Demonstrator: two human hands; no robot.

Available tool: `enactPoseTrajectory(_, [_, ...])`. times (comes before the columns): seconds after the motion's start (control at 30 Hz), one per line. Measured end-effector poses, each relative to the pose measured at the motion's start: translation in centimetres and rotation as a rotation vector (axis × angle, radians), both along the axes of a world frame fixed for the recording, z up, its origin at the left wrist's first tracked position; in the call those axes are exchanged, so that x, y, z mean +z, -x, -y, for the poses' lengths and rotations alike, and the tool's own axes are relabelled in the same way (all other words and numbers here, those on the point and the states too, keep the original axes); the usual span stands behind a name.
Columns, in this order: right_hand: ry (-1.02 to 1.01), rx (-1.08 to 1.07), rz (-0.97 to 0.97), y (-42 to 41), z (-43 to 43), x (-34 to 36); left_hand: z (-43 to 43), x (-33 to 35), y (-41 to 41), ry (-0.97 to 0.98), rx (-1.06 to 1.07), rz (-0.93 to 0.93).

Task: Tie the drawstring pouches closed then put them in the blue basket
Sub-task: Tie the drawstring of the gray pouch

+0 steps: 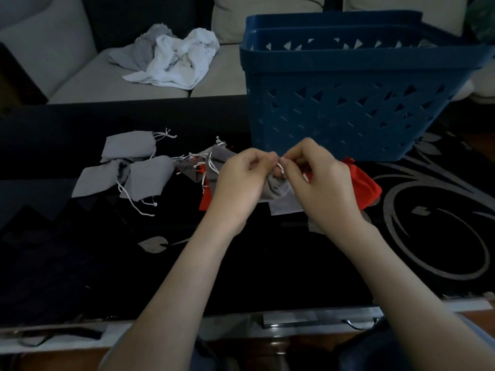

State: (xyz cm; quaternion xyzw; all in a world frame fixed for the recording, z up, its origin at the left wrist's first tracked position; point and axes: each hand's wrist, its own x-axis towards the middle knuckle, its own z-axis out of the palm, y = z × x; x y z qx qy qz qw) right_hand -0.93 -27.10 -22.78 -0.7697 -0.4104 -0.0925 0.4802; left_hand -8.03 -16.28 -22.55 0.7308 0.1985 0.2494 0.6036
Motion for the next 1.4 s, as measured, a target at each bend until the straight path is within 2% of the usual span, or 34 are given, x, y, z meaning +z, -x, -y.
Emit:
enactPoseTrajectory(0.1, [-0.028,0.011,-0.008,0.0,0.1,0.2,-0.4,0.0,0.1,0.134,-0.068,-0.029])
enactPoseTrajectory(0.27, [-0.008,0.145,-0.351,-0.5,0.1,0.9,-0.1,0.3,0.1,0.220,-0.088,0.034])
enactPoseTrajectory(0.37, [0.066,0.172,-0.365,-0.6,-0.1,0.7,0.2,0.3,0.0,0.244,-0.060,0.073])
enactPoseTrajectory(0.53, [0.078,0.115,-0.365,-0.7,0.0,0.9,0.5,0.3,0.0,0.212,-0.034,0.078])
enactPoseTrajectory(0.7, [0.094,0.189,-0.443,-1.2,0.2,1.1,0.0,0.6,0.1,0.213,-0.049,0.084])
enactPoseTrajectory(0.77, [0.070,0.258,-0.513,-1.3,0.4,1.4,0.0,0.8,0.0,0.331,-0.088,0.097])
enactPoseTrajectory(0.87, [-0.041,0.439,-0.762,-1.1,0.6,1.8,0.0,1.3,0.1,0.615,-0.199,0.129])
enactPoseTrajectory(0.93, [-0.101,0.532,-0.910,-0.9,0.7,1.9,-0.2,1.4,0.2,0.672,-0.261,0.140])
enactPoseTrajectory(1.13, [-0.141,0.519,-1.103,-0.9,1.1,2.0,-1.0,1.5,0.5,0.546,-0.363,0.102])
enactPoseTrajectory(1.33, [-0.048,0.462,-1.001,-1.4,1.4,1.5,-1.5,1.5,0.9,0.217,-0.303,0.045])
enactPoseTrajectory(1.4, [0.002,0.430,-0.908,-1.3,1.4,1.6,-1.5,1.6,1.1,0.081,-0.271,0.004])
